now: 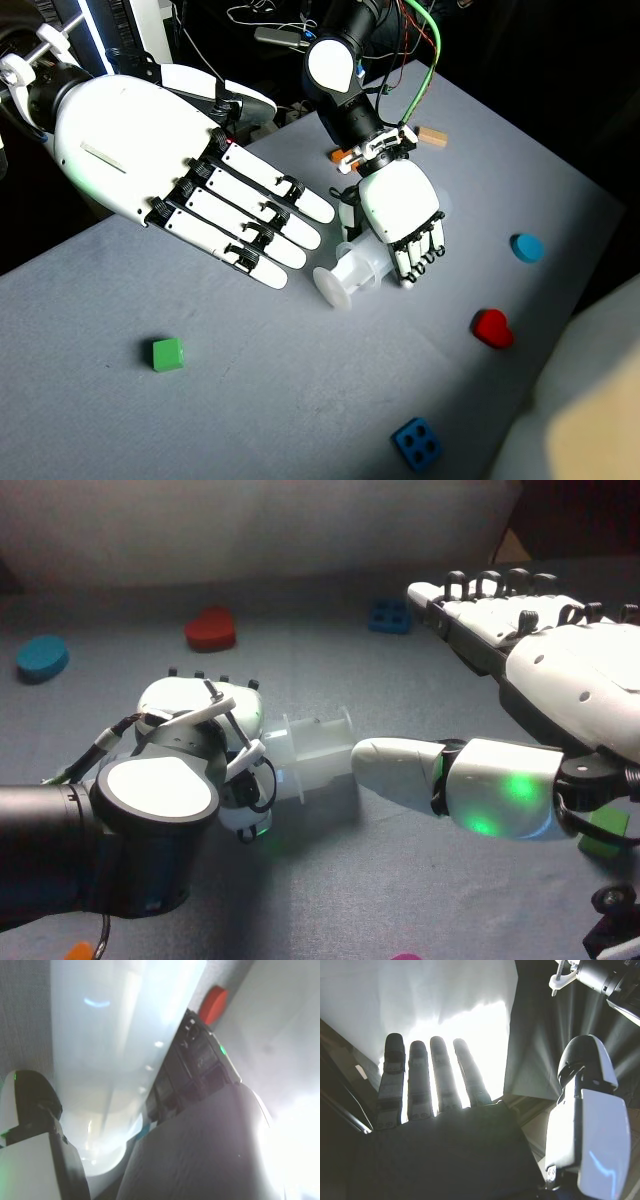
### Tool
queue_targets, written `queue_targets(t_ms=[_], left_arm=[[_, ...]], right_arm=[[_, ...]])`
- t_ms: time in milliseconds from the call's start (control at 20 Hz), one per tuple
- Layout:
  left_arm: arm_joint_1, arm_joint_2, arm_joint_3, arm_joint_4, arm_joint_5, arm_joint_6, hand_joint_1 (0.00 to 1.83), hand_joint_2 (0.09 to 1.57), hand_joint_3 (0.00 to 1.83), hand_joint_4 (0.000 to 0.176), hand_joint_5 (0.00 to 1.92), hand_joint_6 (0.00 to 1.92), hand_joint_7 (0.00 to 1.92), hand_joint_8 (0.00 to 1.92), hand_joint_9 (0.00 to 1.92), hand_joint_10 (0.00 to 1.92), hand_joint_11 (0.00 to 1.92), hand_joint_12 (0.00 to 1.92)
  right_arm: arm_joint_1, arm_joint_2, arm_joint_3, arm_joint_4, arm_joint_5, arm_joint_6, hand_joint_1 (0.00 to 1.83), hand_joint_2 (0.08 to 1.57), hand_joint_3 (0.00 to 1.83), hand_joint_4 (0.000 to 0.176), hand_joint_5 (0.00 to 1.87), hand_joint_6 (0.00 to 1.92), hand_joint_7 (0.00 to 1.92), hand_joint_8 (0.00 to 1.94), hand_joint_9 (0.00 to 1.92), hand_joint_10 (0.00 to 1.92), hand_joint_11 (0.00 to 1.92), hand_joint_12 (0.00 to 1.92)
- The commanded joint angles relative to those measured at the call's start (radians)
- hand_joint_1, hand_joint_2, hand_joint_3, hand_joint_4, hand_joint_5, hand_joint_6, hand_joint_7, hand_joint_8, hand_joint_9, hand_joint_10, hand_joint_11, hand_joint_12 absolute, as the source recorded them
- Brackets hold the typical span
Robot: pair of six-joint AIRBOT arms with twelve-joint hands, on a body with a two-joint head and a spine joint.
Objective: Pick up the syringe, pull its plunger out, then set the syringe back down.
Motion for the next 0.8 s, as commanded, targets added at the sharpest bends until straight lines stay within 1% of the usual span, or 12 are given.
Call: queue_targets(t_ms=[0,50,100,150,200,350,450,500,550,600,650,750], left_arm=[[0.005,-0.006,0.004,0.048,0.028,0.028,1.34,1.21,0.00,0.000,0.67,1.33,0.80,1.23,0.77,1.43,0.64,1.20],[0.005,-0.006,0.004,0.053,0.023,0.028,1.35,1.20,0.00,0.000,0.73,1.25,0.84,1.20,0.79,1.42,0.70,1.31],[0.005,-0.006,0.004,0.055,0.019,0.028,1.35,1.20,0.00,0.000,0.73,1.25,0.84,1.20,0.79,1.42,0.70,1.31],[0.005,-0.006,0.003,0.057,0.016,0.028,1.36,1.19,0.00,0.000,0.78,1.19,0.83,1.22,0.80,1.43,0.72,1.37],[0.005,-0.006,0.002,0.062,0.014,0.026,1.35,1.19,0.00,0.000,0.79,1.18,0.81,1.22,0.80,1.43,0.71,1.37],[0.005,0.005,-0.004,0.136,-0.039,-0.038,1.35,1.19,0.00,0.000,0.79,1.20,0.81,1.22,0.80,1.43,0.70,1.36],[0.001,0.013,-0.010,0.182,-0.062,-0.069,1.35,1.19,0.00,0.000,0.78,1.19,0.81,1.23,0.80,1.43,0.69,1.35],[-0.001,0.016,-0.011,0.204,-0.075,-0.080,1.35,1.19,0.00,0.000,0.78,1.19,0.80,1.23,0.80,1.43,0.69,1.34],[-0.003,0.019,-0.013,0.219,-0.086,-0.082,1.46,1.18,0.01,0.000,0.77,1.16,0.78,1.23,0.79,1.36,0.70,1.61],[-0.005,0.022,-0.016,0.245,-0.091,-0.092,1.48,1.18,0.01,0.000,0.77,1.16,0.78,1.23,0.78,1.35,0.71,1.66],[-0.007,0.025,-0.018,0.257,-0.093,-0.098,1.48,1.18,0.00,0.000,0.77,1.16,0.77,1.23,0.78,1.34,0.71,1.67],[-0.022,0.039,-0.025,0.289,-0.120,-0.106,1.48,1.18,0.00,0.000,0.76,1.16,0.77,1.23,0.78,1.34,0.71,1.68]], right_arm=[[0.006,-0.002,-0.003,-0.078,0.052,0.002,0.08,0.95,0.00,0.013,0.00,0.00,0.02,0.00,0.00,0.00,0.00,0.35],[0.005,-0.002,-0.003,-0.078,0.052,0.005,0.09,0.94,0.00,0.011,0.00,0.00,0.02,0.00,0.00,0.00,0.00,0.33],[0.004,-0.002,-0.003,-0.078,0.054,0.013,0.09,0.94,0.00,0.011,0.00,0.00,0.02,0.00,0.00,0.00,0.00,0.33],[0.003,-0.002,-0.003,-0.076,0.055,0.052,0.10,0.94,0.00,0.009,0.01,0.00,0.03,0.00,0.01,0.00,0.00,0.35],[0.003,-0.002,-0.003,-0.071,0.055,0.067,0.10,0.94,0.00,0.009,0.01,0.00,0.03,0.00,0.01,0.00,0.00,0.34],[0.004,-0.001,-0.003,-0.034,0.069,0.170,0.09,0.94,0.00,0.007,0.00,0.00,0.03,0.00,0.00,0.00,0.00,0.32],[0.006,0.003,-0.003,-0.034,0.076,0.189,0.12,0.95,0.00,0.004,0.01,0.00,0.03,0.00,0.00,0.00,0.00,0.32],[0.009,0.007,-0.003,-0.034,0.078,0.197,0.21,0.95,0.00,0.000,0.01,0.00,0.03,0.00,0.01,0.00,0.00,0.31],[0.012,0.012,-0.003,-0.034,0.078,0.208,0.34,0.94,0.00,0.000,0.02,0.00,0.04,0.00,0.01,0.00,0.00,0.31],[0.018,0.019,-0.002,-0.034,0.078,0.227,0.46,0.93,0.00,0.000,0.02,0.00,0.05,0.01,0.02,0.01,0.00,0.30],[0.020,0.023,-0.002,-0.034,0.077,0.239,0.58,0.91,0.00,0.000,0.03,0.01,0.08,0.01,0.05,0.01,0.00,0.35],[0.030,0.039,0.000,-0.034,0.067,0.290,0.67,0.90,0.00,0.000,0.05,0.00,0.14,0.01,0.10,0.01,0.00,0.48]])
